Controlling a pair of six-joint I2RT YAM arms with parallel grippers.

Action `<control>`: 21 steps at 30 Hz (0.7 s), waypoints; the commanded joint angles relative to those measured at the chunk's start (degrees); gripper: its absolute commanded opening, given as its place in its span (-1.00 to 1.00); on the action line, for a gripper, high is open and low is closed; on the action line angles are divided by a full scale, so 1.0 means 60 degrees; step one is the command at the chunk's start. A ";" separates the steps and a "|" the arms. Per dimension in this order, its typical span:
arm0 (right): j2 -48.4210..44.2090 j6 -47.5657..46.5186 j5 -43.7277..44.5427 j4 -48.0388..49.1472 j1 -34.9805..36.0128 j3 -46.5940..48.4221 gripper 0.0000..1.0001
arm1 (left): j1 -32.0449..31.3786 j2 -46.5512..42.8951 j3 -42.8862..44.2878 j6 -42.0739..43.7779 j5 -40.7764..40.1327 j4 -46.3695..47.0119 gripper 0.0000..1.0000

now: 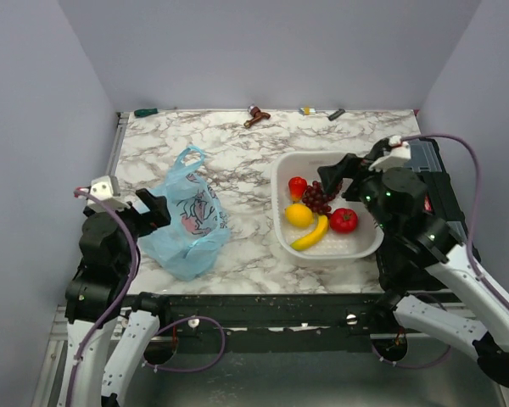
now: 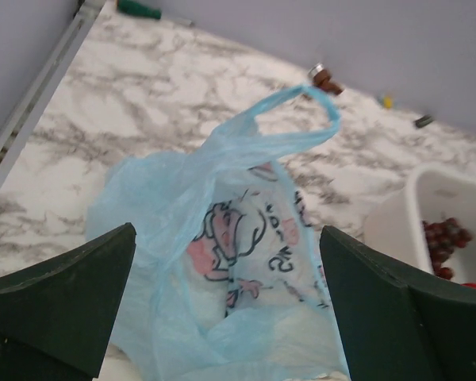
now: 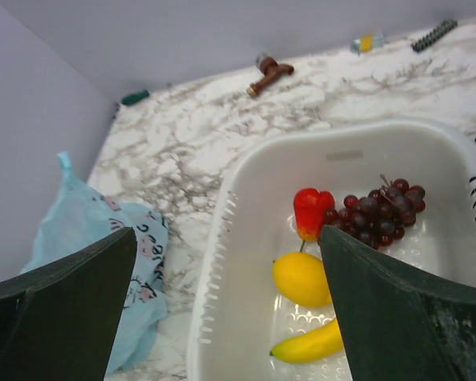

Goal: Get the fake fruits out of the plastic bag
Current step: Reset both arms

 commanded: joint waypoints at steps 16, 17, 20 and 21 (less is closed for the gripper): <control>-0.3690 -0.1148 -0.0302 -0.0235 -0.0027 0.1032 1.00 | 0.0024 -0.0218 0.5205 -0.0226 0.2207 -0.0207 0.97; -0.3703 -0.1167 -0.0232 -0.0293 -0.0030 0.1110 1.00 | 0.0028 -0.0217 0.5294 -0.0196 0.2138 -0.0236 0.97; -0.3865 -0.1148 -0.0142 -0.0347 -0.0034 0.1179 1.00 | 0.0019 -0.0217 0.5494 -0.0080 0.2137 -0.0337 0.97; -0.3958 -0.1130 -0.0166 -0.0305 -0.0026 0.1141 1.00 | 0.0005 -0.0234 0.5568 -0.0037 0.1947 -0.0385 0.97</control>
